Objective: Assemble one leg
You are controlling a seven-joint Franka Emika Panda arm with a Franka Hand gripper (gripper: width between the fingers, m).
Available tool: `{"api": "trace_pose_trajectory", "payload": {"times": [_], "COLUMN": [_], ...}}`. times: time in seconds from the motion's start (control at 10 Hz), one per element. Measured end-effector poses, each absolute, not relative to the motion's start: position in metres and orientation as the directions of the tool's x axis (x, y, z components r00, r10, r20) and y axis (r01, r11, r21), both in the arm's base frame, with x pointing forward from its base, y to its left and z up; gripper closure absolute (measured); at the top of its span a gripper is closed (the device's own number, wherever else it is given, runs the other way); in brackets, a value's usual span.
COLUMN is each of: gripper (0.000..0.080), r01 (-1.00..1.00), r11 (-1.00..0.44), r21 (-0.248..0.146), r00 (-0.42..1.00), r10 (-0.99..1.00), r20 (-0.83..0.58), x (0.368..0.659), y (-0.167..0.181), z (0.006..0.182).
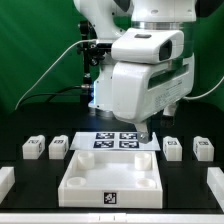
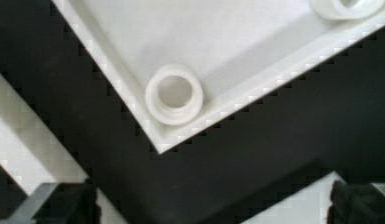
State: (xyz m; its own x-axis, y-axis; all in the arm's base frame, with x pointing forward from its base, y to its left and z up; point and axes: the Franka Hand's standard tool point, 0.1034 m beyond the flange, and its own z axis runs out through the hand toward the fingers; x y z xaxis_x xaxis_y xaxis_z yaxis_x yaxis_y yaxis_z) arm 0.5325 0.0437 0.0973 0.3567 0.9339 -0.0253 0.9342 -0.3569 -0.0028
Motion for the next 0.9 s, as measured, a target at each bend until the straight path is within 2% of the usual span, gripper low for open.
{"api": "trace_pose_trajectory", "payload": {"times": [0.3, 0.5, 0.7, 0.8, 0.9], "gripper": [0.0150, 0.0150, 0.0150, 0.0150, 0.0208], "r01": [1.000, 0.975, 0.982, 0.986, 0.986], "r11": [0.015, 0.216, 0.176, 0.152, 0.152], "r21": [-0.024, -0.049, -0.065, -0.068, -0.069], "r00": [-0.015, -0.215, -0.174, -0.151, -0.150], "r10": [1.000, 0.976, 0.984, 0.988, 0.988], "r20": [-0.012, 0.020, 0.034, 0.031, 0.031], "x": [0.455, 0.420, 0.423, 0.427, 0.427], "y": [0.012, -0.017, -0.025, -0.022, -0.023], "z": [0.068, 0.033, 0.013, 0.010, 0.010]}}
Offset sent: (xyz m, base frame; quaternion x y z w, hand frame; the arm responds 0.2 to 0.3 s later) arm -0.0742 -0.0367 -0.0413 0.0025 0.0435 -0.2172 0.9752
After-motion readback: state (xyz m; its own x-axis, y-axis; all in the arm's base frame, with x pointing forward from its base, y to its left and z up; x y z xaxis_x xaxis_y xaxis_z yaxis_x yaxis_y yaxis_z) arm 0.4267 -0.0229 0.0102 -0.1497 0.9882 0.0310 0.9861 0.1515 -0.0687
